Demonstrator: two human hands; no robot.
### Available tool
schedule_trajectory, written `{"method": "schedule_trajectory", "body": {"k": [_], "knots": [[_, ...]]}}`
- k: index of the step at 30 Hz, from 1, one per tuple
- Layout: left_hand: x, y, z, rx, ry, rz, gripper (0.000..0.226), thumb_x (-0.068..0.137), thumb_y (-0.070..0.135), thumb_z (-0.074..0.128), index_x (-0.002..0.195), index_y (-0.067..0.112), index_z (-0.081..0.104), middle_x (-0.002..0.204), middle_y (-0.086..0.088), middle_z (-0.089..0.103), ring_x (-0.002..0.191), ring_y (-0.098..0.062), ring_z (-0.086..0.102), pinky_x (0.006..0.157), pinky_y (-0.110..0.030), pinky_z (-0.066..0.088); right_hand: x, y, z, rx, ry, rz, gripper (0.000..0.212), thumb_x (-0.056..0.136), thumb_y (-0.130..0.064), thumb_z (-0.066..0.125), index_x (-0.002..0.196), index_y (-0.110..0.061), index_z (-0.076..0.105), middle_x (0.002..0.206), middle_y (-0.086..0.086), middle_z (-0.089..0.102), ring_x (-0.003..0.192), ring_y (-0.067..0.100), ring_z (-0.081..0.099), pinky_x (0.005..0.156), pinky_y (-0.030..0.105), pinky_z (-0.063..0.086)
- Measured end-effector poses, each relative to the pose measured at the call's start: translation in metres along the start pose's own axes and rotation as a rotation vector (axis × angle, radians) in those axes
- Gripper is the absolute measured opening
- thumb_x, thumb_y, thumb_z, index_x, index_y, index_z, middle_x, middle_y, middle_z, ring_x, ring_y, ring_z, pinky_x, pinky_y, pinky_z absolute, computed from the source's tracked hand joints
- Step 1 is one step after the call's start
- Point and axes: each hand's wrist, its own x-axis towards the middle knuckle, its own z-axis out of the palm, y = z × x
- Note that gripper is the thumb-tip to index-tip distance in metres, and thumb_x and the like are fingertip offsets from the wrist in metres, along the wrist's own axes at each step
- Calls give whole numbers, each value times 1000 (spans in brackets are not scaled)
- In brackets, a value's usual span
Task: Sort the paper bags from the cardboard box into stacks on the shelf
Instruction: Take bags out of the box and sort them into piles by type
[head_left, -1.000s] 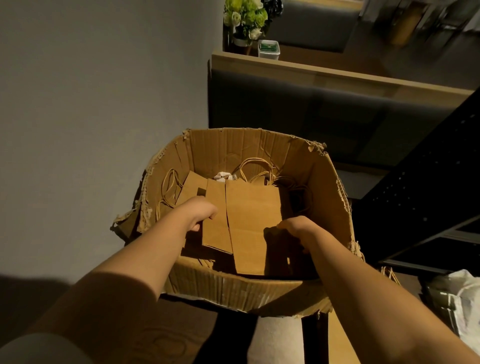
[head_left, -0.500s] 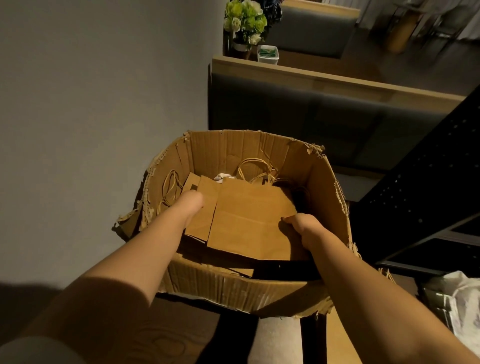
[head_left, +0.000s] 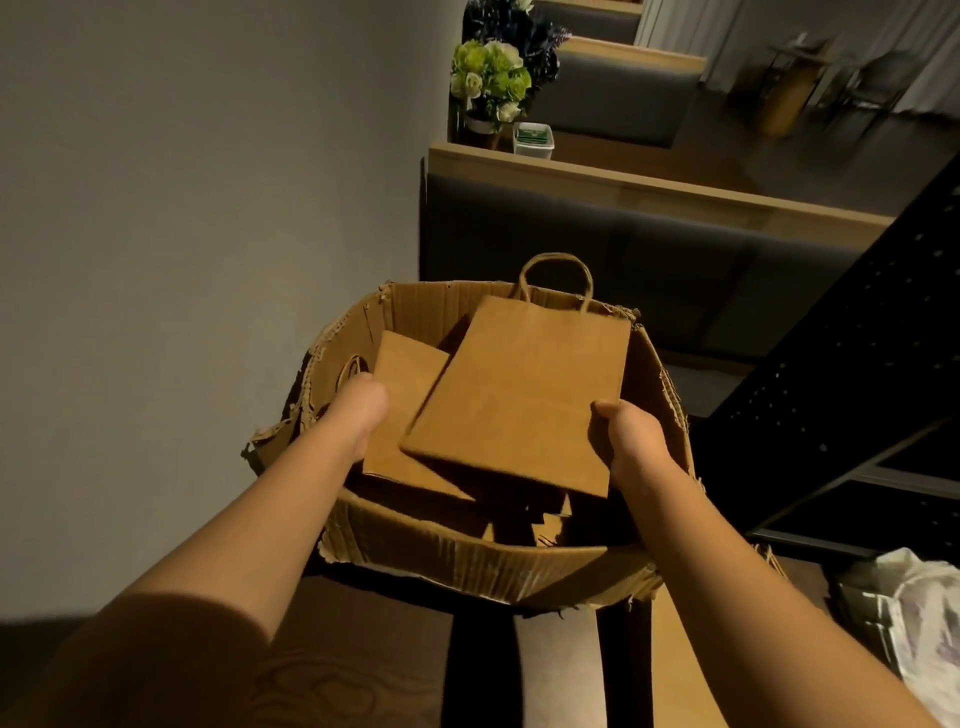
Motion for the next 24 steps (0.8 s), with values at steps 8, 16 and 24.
{"method": "schedule_trajectory", "body": {"k": [8, 16, 24], "knots": [[-26, -7, 20, -283, 93, 121, 37, 102, 23, 31, 136, 17, 45, 123, -5, 55, 105, -23, 54, 86, -38, 46, -14, 25, 36, 291, 30, 177, 17, 96, 5, 39, 96, 0, 55, 83, 9, 55, 71, 20, 54, 60, 30, 47], [-52, -14, 32, -149, 42, 261, 50, 98, 35, 52, 144, 19, 40, 143, -4, 48, 127, -26, 48, 107, -45, 40, -34, 44, 64, 111, -69, 250, 19, 99, -3, 40, 83, -3, 49, 75, 10, 45, 64, 21, 45, 63, 31, 38], [-34, 13, -1, -119, 74, 294, 27, 97, 9, 37, 116, 24, 49, 115, -4, 58, 101, -25, 57, 90, -48, 50, -2, 29, 25, -287, 43, 45, 9, 94, -9, 50, 100, -5, 54, 94, 13, 54, 90, 26, 51, 80, 42, 48]]}}
